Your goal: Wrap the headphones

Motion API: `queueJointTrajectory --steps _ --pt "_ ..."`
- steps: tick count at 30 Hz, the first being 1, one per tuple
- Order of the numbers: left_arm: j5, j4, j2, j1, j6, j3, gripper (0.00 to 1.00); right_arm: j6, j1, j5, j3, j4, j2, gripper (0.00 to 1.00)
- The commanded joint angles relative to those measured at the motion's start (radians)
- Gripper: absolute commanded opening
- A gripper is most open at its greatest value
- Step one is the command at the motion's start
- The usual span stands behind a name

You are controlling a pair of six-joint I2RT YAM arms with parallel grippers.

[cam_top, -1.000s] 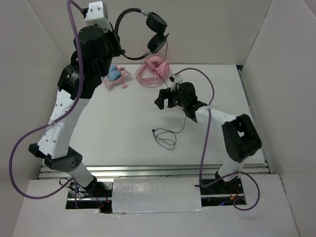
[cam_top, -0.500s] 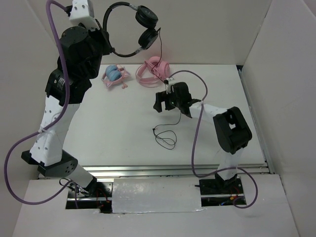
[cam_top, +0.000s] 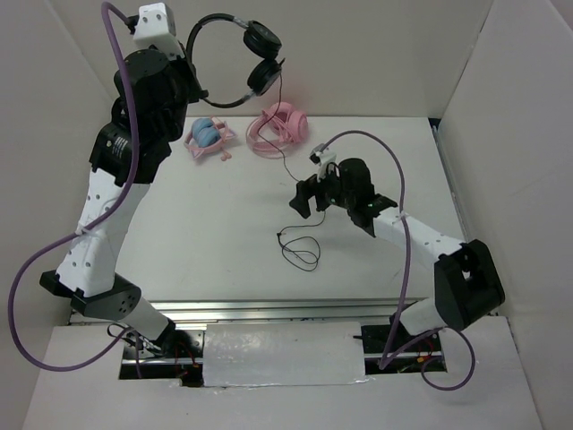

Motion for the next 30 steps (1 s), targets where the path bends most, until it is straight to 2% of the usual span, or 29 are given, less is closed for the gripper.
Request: queueJointTrajectory --steps 1,5,7,11,19,23,26,27,29,30 --pt "-0.007 0.109 -0.041 0.007 0.001 0.006 0.0 -0.068 -0.052 0.016 0.025 -0.028 0.033 1.0" --pt "-0.013 0.104 -0.043 0.007 0.008 0.01 0.0 -0.074 -0.12 0.016 0.137 -0.097 0.192 1.0" --pt "-0.012 0.104 -0.047 0.007 0.009 0.009 0.0 -0.09 -0.147 -0.048 0.221 -0.198 0.251 1.0" --pt "-0.004 0.104 -0.046 0.01 0.012 0.019 0.0 -0.035 -0.154 0.016 0.347 -0.221 0.371 1.0" --pt "-0.019 0.11 -0.075 0.01 0.031 0.025 0.0 -0.03 -0.143 -0.027 0.439 -0.267 0.529 0.99" --pt "-0.026 0.116 -0.081 0.01 0.028 0.027 0.0 -0.065 -0.114 -0.032 0.484 -0.342 0.569 0.9" --pt "-0.032 0.122 -0.075 0.01 0.023 0.029 0.0 -0.045 -0.105 -0.044 0.464 -0.332 0.549 0.56" --pt "-0.036 0.127 -0.072 0.01 0.021 0.025 0.0 -0.031 -0.102 -0.062 0.448 -0.327 0.535 0.34" --pt "-0.059 0.141 -0.063 0.012 0.014 0.01 0.0 0.007 -0.096 -0.071 0.366 -0.306 0.475 0.1" --pt "-0.067 0.156 -0.056 0.012 0.011 -0.013 0.0 0.04 -0.088 -0.02 0.329 -0.287 0.442 0.0"
